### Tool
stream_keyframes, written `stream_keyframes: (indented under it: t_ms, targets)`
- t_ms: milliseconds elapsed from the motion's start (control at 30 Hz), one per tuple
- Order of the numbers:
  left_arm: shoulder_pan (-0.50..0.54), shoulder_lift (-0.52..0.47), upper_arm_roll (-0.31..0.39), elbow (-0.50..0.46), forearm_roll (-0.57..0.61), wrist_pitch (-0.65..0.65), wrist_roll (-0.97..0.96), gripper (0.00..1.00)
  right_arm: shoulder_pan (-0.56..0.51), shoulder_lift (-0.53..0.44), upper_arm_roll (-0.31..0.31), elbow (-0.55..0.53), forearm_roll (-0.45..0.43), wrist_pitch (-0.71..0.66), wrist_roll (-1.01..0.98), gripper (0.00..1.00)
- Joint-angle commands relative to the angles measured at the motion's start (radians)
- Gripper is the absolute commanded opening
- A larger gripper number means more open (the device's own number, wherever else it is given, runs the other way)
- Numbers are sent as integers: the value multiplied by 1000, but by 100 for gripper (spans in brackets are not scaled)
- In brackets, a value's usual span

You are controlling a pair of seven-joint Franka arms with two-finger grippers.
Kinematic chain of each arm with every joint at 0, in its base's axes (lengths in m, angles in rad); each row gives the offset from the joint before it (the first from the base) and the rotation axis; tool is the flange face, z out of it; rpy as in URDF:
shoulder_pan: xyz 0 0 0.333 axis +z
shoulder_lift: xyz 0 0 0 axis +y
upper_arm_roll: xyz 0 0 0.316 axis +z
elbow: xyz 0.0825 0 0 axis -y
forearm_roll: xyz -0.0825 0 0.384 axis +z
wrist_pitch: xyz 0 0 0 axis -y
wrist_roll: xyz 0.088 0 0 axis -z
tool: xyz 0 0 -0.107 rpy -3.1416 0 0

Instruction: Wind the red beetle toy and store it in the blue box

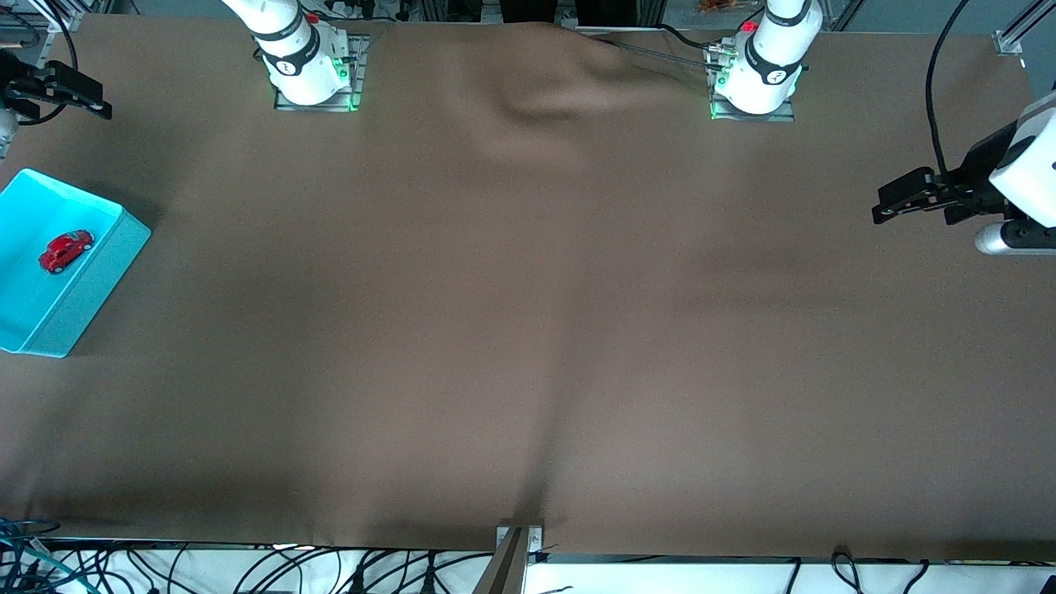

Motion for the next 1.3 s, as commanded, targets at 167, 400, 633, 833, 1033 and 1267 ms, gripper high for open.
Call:
stream_keyframes:
  t_ms: [167,400,633,833,1033,1267]
  targets:
    - [-17,2,9,-1,-11,-12,21,100,8,-31,38,-31,-17,3,71,100]
    - [-11,3,11,1,-11,-12,21,100,14,-40,47,-33,-15,3,74,100]
    - [-8,6,11,6,-7,-12,21,100,38,-43,57,-25,-2,20,123,100]
    - [-6,6,12,6,-7,-12,21,100,40,-26,81,-17,5,49,159,100]
    - [-5,6,14,6,-7,-12,21,100,40,87,107,50,25,102,215,100]
    - [-3,6,14,4,-12,-12,21,100,40,144,107,121,25,90,214,100]
